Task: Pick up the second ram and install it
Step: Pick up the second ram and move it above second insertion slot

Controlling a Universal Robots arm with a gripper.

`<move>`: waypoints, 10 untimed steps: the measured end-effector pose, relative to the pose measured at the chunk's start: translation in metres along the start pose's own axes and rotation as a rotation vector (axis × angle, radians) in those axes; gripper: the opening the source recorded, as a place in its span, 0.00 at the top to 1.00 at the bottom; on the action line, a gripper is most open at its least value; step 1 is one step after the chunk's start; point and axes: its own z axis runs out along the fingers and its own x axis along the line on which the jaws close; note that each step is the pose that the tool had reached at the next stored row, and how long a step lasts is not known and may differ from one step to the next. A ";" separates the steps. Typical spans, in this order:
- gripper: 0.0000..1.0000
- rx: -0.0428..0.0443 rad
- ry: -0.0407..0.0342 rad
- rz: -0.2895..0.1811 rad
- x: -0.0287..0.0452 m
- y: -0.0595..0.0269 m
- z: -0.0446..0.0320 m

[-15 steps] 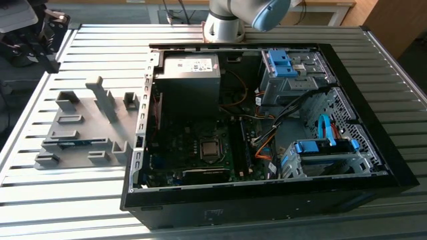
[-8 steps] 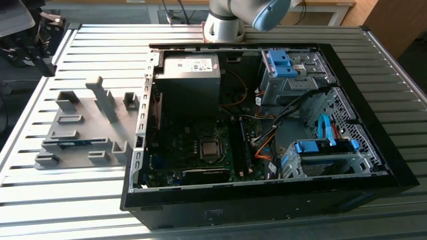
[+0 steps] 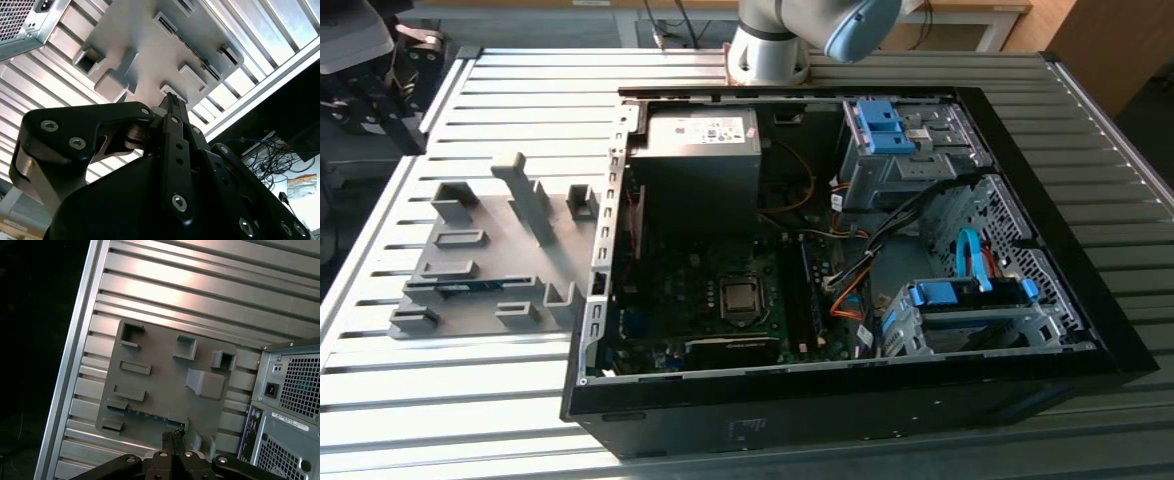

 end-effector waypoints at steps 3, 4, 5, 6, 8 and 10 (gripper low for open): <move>0.89 -0.0002 0.0002 -0.021 0.0031 0.0005 0.0005; 0.89 -0.0002 0.0004 -0.031 0.0036 0.0006 0.0006; 0.89 -0.0003 0.0004 -0.043 0.0039 0.0007 0.0008; 0.89 -0.0004 0.0006 -0.056 0.0041 0.0007 0.0009; 0.89 -0.0006 0.0011 -0.083 0.0047 0.0008 0.0010; 0.89 -0.0007 0.0014 -0.106 0.0053 0.0010 0.0012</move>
